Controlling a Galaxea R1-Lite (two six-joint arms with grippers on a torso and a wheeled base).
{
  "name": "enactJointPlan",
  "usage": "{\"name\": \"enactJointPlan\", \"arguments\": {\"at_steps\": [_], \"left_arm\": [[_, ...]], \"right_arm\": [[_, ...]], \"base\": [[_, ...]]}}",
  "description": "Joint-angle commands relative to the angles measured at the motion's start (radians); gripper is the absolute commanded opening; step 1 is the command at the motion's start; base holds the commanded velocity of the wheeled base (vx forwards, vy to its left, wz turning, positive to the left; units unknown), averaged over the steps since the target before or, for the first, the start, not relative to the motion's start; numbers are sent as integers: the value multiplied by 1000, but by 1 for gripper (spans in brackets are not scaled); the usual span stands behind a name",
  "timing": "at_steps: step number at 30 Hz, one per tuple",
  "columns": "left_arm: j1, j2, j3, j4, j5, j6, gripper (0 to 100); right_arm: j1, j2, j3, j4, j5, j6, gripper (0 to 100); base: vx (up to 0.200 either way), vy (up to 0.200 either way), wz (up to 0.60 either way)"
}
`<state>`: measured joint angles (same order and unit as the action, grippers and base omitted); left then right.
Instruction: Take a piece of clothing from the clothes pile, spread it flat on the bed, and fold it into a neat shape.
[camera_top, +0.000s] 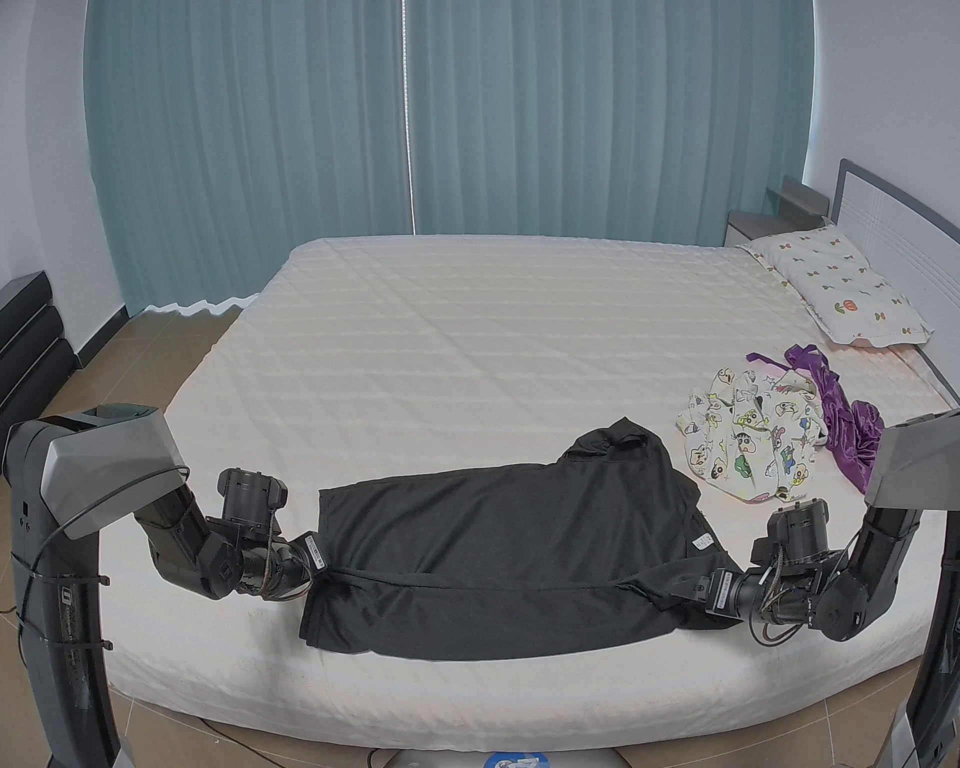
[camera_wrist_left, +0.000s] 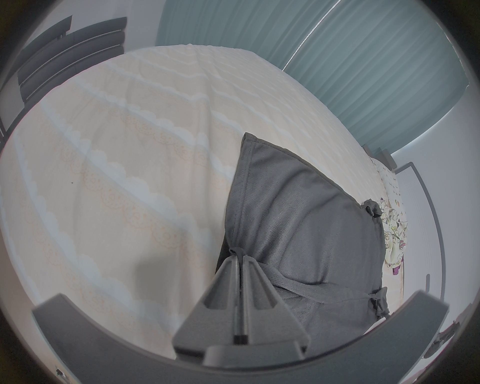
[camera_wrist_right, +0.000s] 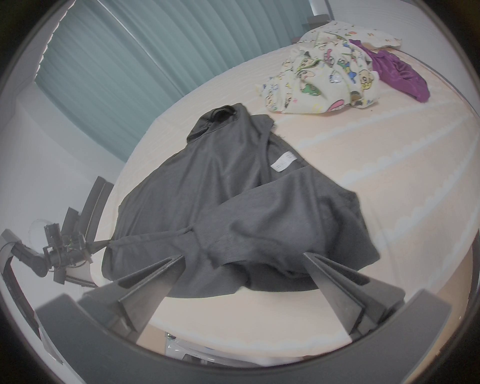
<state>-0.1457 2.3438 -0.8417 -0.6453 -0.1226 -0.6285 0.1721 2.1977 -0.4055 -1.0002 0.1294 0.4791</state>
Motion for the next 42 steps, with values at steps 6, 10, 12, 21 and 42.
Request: {"name": "enactJointPlan", "arguments": {"at_steps": [6, 10, 12, 21, 42], "left_arm": [[0, 2, 0, 0, 0, 0, 0], [0, 2, 0, 0, 0, 0, 0], [0, 2, 0, 0, 0, 0, 0], [0, 2, 0, 0, 0, 0, 0], [0, 2, -2, -4, 0, -14, 0]], "right_arm": [[-49, -88, 10, 41, 59, -5, 100], [-103, -12, -49, 45, 64, -11, 100], [-123, 7, -72, 51, 70, -11, 100], [-135, 48, -139, 111, 107, 1, 100], [-131, 114, -170, 112, 99, 6, 0]], "base": [[0, 0, 0], [0, 0, 0], [0, 0, 0], [0, 0, 0], [0, 0, 0]]}}
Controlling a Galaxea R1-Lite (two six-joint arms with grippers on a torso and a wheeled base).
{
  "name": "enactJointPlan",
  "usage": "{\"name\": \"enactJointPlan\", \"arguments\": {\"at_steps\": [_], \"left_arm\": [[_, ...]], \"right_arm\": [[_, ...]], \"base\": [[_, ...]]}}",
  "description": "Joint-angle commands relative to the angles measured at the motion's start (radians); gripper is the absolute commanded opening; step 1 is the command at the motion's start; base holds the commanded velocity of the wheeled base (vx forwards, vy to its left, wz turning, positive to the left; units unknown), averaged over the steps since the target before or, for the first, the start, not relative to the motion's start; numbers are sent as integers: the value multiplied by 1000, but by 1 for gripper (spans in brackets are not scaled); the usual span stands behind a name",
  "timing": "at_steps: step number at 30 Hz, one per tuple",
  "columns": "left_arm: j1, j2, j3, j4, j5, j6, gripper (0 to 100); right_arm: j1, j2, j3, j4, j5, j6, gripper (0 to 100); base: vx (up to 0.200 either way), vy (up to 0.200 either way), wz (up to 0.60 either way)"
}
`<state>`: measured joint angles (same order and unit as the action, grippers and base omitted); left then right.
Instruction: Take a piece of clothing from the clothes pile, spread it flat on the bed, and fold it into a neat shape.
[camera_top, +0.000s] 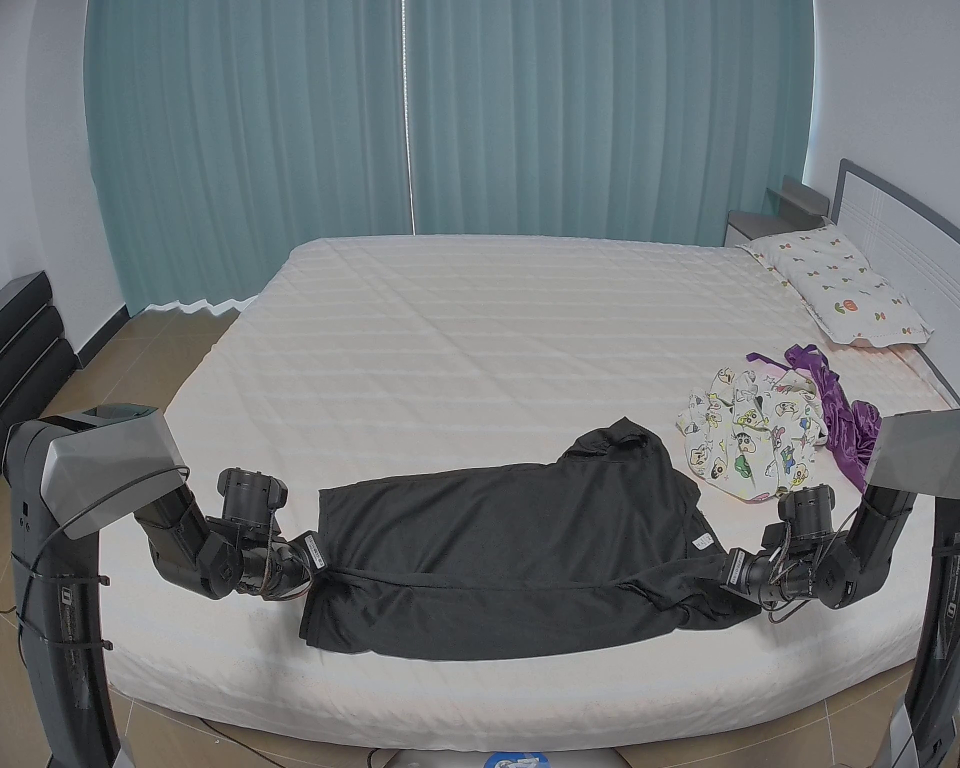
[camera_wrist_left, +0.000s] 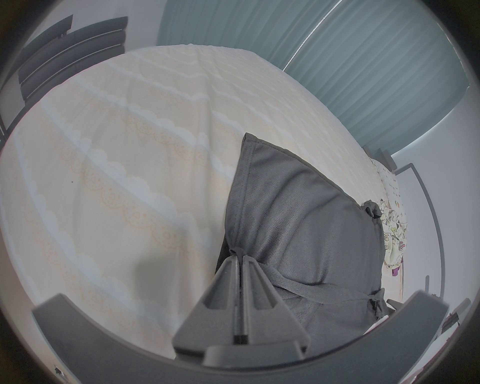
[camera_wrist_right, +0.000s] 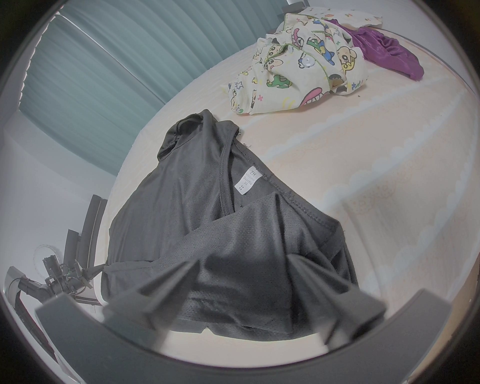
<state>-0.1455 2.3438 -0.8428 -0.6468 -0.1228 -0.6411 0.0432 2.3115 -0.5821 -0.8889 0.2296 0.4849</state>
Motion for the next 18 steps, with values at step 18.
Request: {"name": "enactJointPlan", "arguments": {"at_steps": [18], "left_arm": [[0, 2, -2, -2, 0, -2, 0]], "right_arm": [[-89, -81, -12, 140, 2, -42, 0]], "base": [[0, 0, 0]]}}
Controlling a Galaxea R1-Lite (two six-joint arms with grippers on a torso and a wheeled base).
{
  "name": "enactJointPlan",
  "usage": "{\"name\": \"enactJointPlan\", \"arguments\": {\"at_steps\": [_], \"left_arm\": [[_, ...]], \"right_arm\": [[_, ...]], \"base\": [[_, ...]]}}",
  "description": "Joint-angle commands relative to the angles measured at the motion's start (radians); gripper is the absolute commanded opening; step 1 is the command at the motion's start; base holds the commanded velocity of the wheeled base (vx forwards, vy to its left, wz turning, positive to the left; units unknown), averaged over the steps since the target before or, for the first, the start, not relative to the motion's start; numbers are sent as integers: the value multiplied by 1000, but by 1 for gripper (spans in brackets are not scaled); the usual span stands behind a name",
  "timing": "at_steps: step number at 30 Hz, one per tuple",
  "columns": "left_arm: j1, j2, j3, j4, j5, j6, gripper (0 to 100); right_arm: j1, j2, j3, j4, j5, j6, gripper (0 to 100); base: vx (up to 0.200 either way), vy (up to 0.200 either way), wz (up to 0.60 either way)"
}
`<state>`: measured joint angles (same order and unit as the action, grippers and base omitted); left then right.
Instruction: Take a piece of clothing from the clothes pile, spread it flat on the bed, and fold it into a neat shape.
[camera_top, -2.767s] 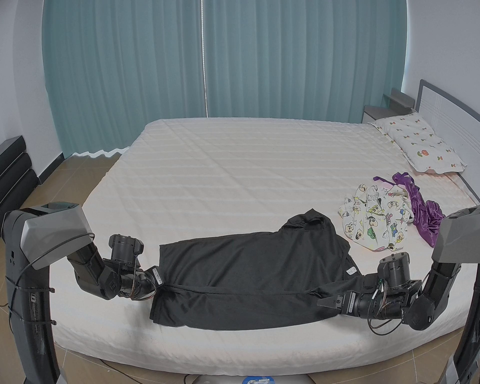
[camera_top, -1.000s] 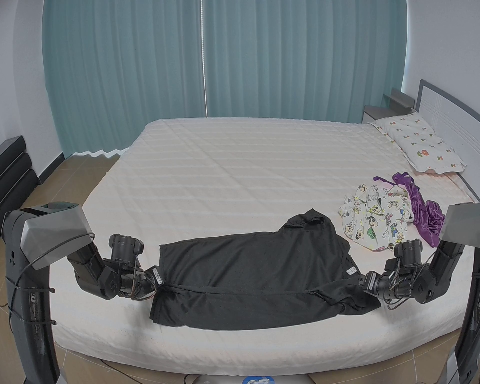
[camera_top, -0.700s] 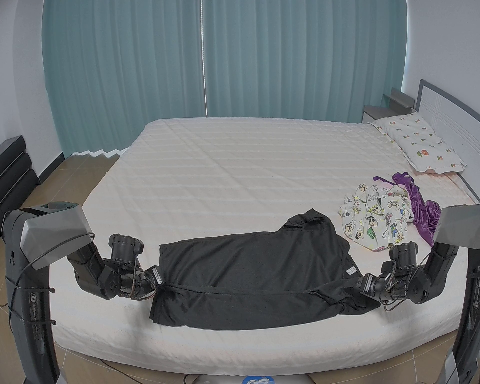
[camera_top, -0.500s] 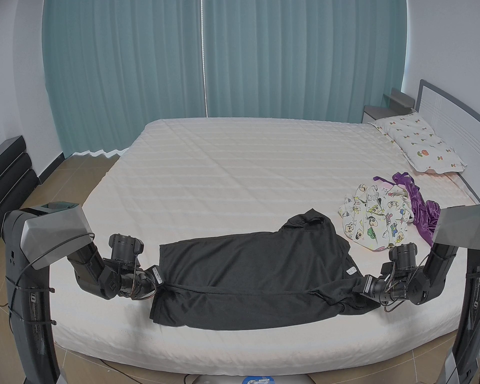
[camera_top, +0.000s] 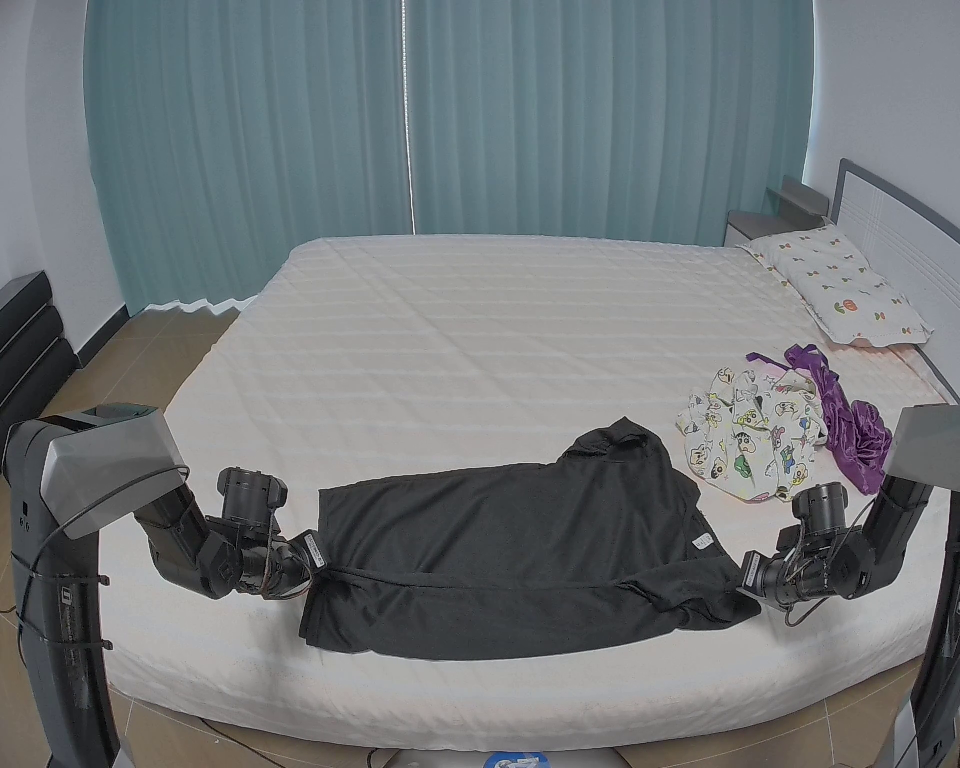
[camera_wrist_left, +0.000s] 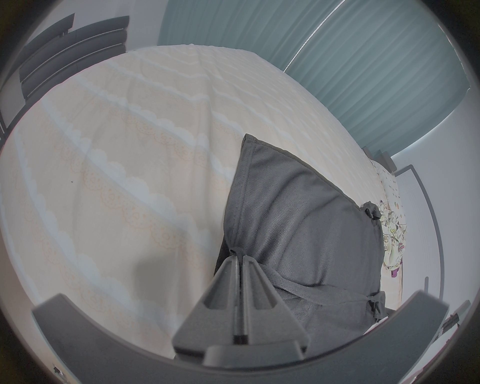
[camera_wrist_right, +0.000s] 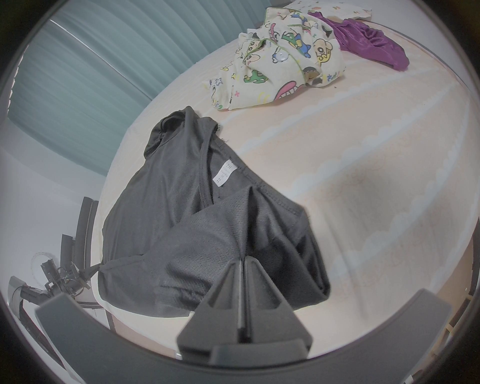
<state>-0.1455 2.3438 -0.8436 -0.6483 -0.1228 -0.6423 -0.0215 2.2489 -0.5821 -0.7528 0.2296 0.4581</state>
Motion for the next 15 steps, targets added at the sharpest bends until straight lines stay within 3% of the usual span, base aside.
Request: {"name": "enactJointPlan", "arguments": {"at_steps": [1, 15], "left_arm": [[0, 2, -2, -1, 0, 0, 0], [0, 2, -2, -1, 0, 0, 0]], "right_arm": [[-25, -19, -12, 4, 2, -18, 0], [-44, -23, -12, 20, 2, -38, 0]], "base": [[0, 0, 0], [0, 0, 0]]}}
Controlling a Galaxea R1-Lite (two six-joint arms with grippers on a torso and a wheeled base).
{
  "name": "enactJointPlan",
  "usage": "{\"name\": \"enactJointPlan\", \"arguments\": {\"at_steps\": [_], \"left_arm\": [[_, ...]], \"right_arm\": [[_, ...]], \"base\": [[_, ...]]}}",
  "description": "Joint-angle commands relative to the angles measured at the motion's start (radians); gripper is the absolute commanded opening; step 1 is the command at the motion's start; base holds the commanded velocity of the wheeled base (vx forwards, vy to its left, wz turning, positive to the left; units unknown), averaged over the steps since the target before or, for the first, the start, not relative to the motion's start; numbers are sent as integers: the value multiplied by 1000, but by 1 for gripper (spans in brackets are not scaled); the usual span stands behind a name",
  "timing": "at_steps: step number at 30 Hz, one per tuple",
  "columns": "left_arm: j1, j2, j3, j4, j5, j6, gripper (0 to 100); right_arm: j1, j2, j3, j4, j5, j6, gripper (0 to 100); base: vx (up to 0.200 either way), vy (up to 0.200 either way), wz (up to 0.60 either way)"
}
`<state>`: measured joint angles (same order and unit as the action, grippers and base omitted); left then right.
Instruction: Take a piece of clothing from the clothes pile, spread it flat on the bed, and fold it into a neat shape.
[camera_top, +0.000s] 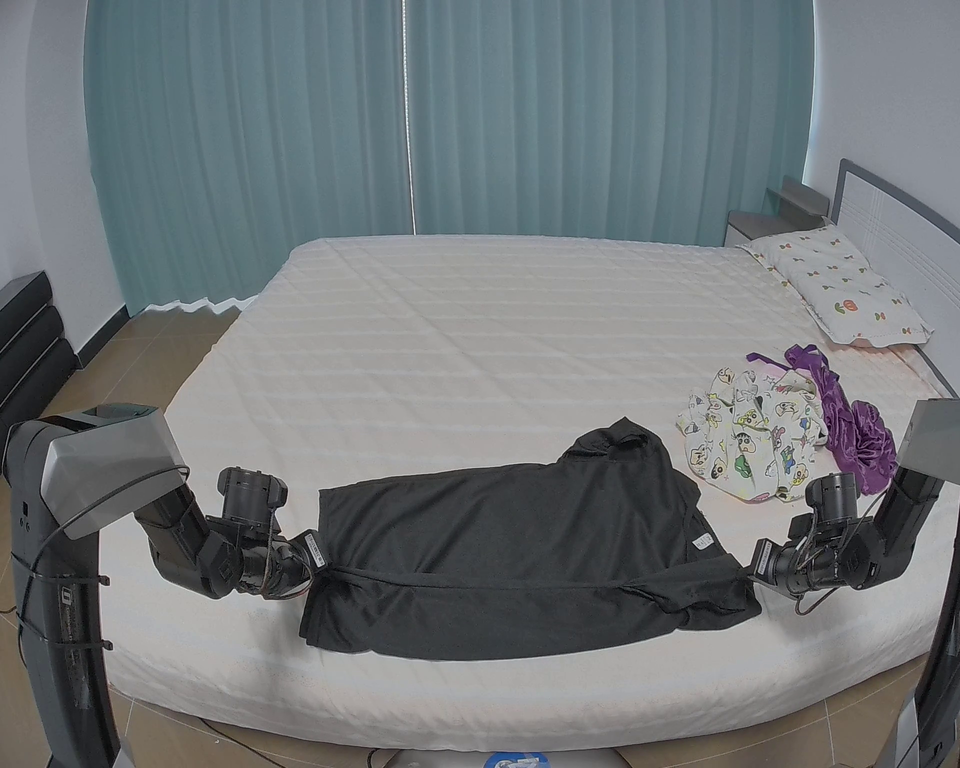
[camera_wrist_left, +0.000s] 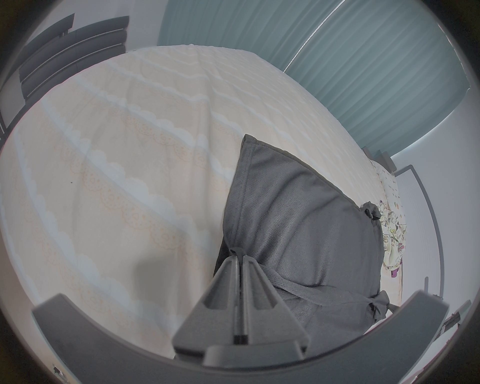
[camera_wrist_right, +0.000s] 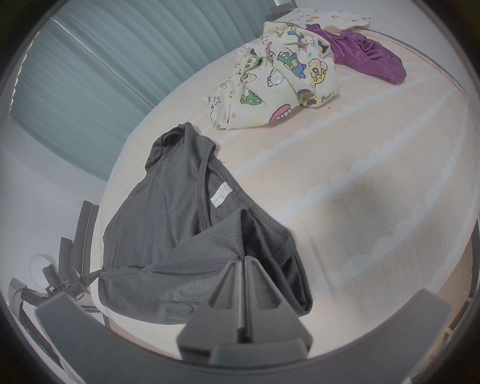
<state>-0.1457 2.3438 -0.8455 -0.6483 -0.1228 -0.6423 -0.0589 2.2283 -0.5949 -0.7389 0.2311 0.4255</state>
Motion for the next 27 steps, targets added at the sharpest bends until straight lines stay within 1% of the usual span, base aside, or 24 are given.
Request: {"name": "enactJointPlan", "arguments": {"at_steps": [1, 6, 7, 20, 27], "left_arm": [[0, 2, 0, 1, 0, 0, 0], [0, 2, 0, 1, 0, 0, 0], [0, 2, -1, -1, 0, 0, 0], [0, 0, 5, -1, 0, -2, 0], [0, -1, -1, -2, -1, -28, 0]], "right_arm": [[-7, -2, 0, 16, -1, -13, 0], [-7, 2, -8, 29, -1, -19, 0], [-2, 7, -13, 29, -1, -24, 100], [8, -6, -9, 16, 4, -14, 100], [8, -6, -9, 15, 4, -13, 100]], "base": [[0, 0, 0], [0, 0, 0], [0, 0, 0], [0, 0, 0], [0, 0, 0]]}}
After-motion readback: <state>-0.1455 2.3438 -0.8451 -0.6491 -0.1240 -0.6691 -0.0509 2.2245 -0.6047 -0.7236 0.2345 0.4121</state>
